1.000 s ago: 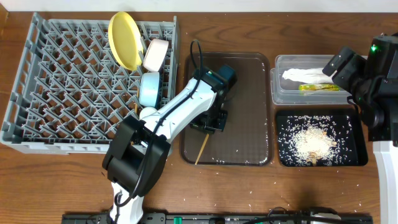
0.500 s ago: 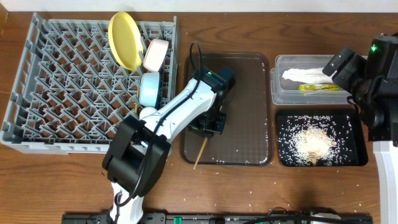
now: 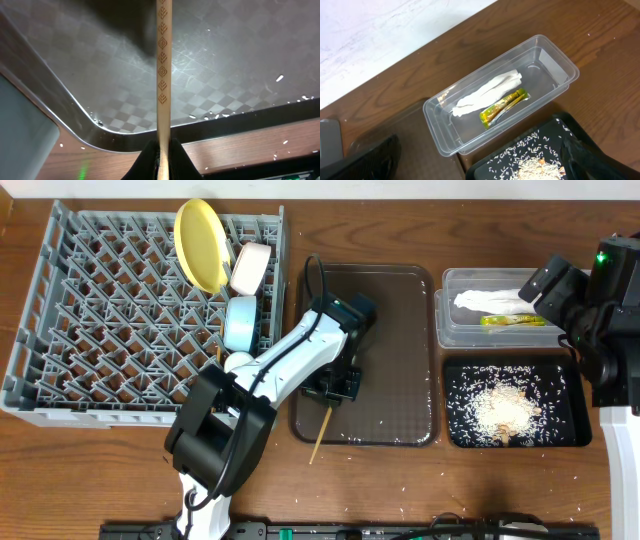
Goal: Sort waste into correct bins and load items into the dishwasher
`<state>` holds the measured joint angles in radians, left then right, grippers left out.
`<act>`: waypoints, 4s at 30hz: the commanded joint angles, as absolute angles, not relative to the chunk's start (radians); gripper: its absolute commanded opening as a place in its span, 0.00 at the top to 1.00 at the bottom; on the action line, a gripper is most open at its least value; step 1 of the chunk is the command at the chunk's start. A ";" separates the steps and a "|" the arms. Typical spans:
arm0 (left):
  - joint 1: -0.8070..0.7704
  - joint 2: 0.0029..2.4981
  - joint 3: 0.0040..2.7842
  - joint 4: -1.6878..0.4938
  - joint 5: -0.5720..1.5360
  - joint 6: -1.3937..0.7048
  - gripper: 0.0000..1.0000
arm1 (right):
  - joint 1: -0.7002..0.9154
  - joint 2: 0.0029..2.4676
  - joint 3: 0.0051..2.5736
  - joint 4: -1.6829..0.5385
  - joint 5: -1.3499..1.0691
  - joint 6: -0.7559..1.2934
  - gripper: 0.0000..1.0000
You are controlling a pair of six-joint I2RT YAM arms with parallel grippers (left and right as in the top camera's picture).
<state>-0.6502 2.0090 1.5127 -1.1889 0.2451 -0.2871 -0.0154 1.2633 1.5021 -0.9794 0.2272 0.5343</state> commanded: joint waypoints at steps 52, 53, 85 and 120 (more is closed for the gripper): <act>-0.074 1.813 1.661 -1.123 -0.226 0.023 0.61 | -0.019 1.266 1.502 -0.981 0.231 0.545 0.01; -0.075 1.798 1.675 -1.151 -0.225 0.008 0.61 | -0.019 1.266 1.502 -0.981 0.231 0.545 0.01; -0.378 0.993 0.861 -0.515 -0.037 -0.475 0.08 | -0.019 1.266 1.502 -0.981 0.231 0.545 0.01; -0.038 0.862 0.644 -0.204 0.167 -0.149 0.07 | -0.019 1.266 1.502 -0.981 0.231 0.545 0.01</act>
<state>-0.1223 0.9184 0.7212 -0.2417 0.0280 -0.1947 -0.0154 1.2633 1.5013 -0.9798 0.2268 0.5343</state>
